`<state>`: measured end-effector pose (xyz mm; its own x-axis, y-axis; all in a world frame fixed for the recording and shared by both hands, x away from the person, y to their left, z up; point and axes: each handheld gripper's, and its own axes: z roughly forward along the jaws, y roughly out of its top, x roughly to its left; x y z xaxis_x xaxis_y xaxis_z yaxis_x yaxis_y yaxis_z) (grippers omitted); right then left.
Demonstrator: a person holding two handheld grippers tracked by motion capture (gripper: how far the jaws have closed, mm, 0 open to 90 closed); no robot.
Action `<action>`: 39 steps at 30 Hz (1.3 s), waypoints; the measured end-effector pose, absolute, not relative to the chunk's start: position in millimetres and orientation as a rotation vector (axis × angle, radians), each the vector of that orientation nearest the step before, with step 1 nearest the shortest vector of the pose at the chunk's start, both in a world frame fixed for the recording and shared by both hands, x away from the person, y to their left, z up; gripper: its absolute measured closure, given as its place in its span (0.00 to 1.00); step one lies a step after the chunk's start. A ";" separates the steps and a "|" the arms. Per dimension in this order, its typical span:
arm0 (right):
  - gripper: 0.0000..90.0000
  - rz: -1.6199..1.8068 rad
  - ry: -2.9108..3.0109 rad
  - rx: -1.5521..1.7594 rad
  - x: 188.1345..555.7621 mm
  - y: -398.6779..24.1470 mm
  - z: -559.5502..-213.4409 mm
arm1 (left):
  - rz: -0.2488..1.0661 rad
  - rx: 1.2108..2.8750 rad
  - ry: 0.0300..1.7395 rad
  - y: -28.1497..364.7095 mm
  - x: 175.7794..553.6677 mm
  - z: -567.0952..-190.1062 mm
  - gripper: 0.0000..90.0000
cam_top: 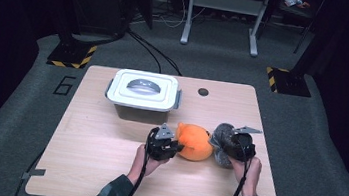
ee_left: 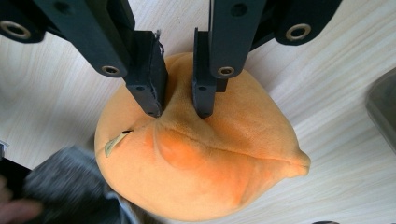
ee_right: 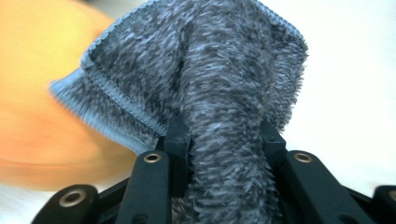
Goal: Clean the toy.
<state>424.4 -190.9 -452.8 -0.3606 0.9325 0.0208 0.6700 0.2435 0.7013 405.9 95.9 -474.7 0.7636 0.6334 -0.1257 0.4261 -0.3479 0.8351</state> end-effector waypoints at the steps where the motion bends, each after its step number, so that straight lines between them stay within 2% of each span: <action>1: 0.72 0.915 2.114 1.434 420.7 -189.8 -444.8 | 0.274 1.998 0.797 95.8 405.8 -474.5 0.84; 6: 0.72 0.994 2.150 1.293 408.5 -167.7 -420.0 | 0.283 2.002 0.795 95.9 406.0 -474.1 0.84; 11: 0.73 0.955 2.241 1.277 416.3 -143.1 -430.0 | 0.286 1.997 0.797 96.8 406.4 -474.7 0.81; 15: 0.73 0.972 2.241 1.290 423.8 -143.2 -436.0 | 0.295 1.986 0.802 99.5 406.4 -475.6 0.71; 18: 0.73 0.963 2.240 1.302 426.2 -143.2 -435.4 | 0.305 2.013 0.814 99.0 405.1 -475.9 0.59; 26: 0.73 0.956 2.238 1.310 433.9 -143.1 -435.6 | 0.383 2.075 0.770 89.9 401.7 -480.2 0.50; 28: 0.73 0.955 2.243 1.298 435.6 -144.4 -435.6 | 0.411 2.082 0.762 86.9 400.6 -482.5 0.53; 35: 0.73 0.971 2.229 1.322 433.5 -146.2 -436.5 | 0.458 2.071 0.750 83.2 400.3 -484.5 0.84; 39: 0.72 1.000 2.210 1.318 430.7 -150.3 -434.1 | 0.446 2.063 0.752 84.0 400.5 -482.1 0.90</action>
